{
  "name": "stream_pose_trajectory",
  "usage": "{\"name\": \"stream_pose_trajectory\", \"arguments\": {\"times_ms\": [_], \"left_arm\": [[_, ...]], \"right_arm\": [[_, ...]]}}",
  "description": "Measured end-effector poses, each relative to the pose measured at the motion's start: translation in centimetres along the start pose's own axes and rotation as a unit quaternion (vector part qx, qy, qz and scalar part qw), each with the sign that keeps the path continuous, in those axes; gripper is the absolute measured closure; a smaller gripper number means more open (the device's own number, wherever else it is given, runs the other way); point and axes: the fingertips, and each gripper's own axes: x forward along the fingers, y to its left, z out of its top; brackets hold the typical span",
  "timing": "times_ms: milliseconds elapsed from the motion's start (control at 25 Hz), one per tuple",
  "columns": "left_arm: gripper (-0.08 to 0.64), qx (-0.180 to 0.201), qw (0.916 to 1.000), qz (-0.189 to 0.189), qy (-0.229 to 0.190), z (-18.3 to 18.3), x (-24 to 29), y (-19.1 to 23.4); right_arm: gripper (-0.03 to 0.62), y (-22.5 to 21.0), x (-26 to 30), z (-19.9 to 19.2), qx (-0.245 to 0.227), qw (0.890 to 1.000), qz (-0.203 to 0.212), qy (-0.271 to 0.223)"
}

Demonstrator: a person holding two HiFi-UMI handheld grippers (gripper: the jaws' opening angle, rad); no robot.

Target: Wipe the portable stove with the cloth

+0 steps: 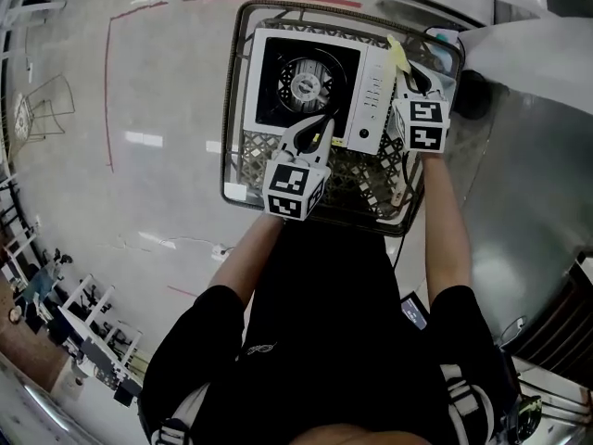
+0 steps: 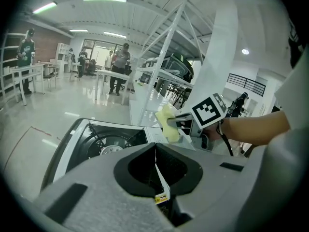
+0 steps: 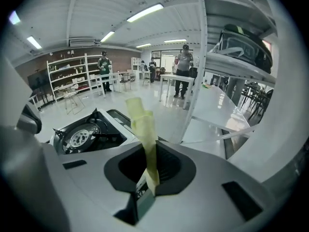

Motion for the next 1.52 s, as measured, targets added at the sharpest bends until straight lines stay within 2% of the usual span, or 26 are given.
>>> {"name": "stream_pose_trajectory", "arguments": {"times_ms": [200, 440, 680, 720, 840, 960, 1160, 1320, 1520], "left_arm": [[0.541, -0.009, 0.9999, 0.005, 0.002, -0.3, 0.5, 0.4], [0.541, -0.022, 0.9997, 0.006, 0.006, -0.9, 0.5, 0.0], [0.541, -0.032, 0.9995, 0.009, 0.003, -1.1, 0.0, -0.3], [0.541, -0.031, 0.9995, 0.009, 0.005, -1.2, 0.0, -0.4], [0.541, -0.03, 0.9994, 0.012, 0.01, -1.7, -0.2, -0.4], [0.541, -0.034, 0.9993, 0.014, 0.011, -2.0, -0.4, -0.5], [0.541, -0.037, 0.9992, 0.013, 0.01, -2.1, -0.7, -0.8], [0.541, -0.037, 0.9991, 0.017, 0.01, -2.2, -1.2, -0.7], [0.541, -0.037, 0.9991, 0.021, 0.008, -2.4, -1.8, -0.5]], "right_arm": [[0.569, -1.0, 2.1, -0.5, -0.017, 1.0, -0.006, 0.021], [0.568, 0.2, 3.4, -4.2, -0.047, 0.995, 0.014, 0.085], [0.568, 0.8, 3.2, -4.8, -0.031, 0.996, 0.032, 0.081], [0.56, 1.0, 3.2, -4.8, -0.031, 0.995, 0.042, 0.082], [0.439, 2.1, 3.0, -4.4, -0.041, 0.993, 0.081, 0.076], [0.403, 3.5, 2.7, -4.0, -0.05, 0.99, 0.115, 0.063], [0.408, 4.1, 2.5, -3.4, -0.027, 0.99, 0.128, 0.044], [0.525, 3.8, 3.0, -3.3, -0.012, 0.993, 0.11, 0.044], [0.537, 4.4, 3.0, -3.8, -0.021, 0.993, 0.108, 0.05]]}}
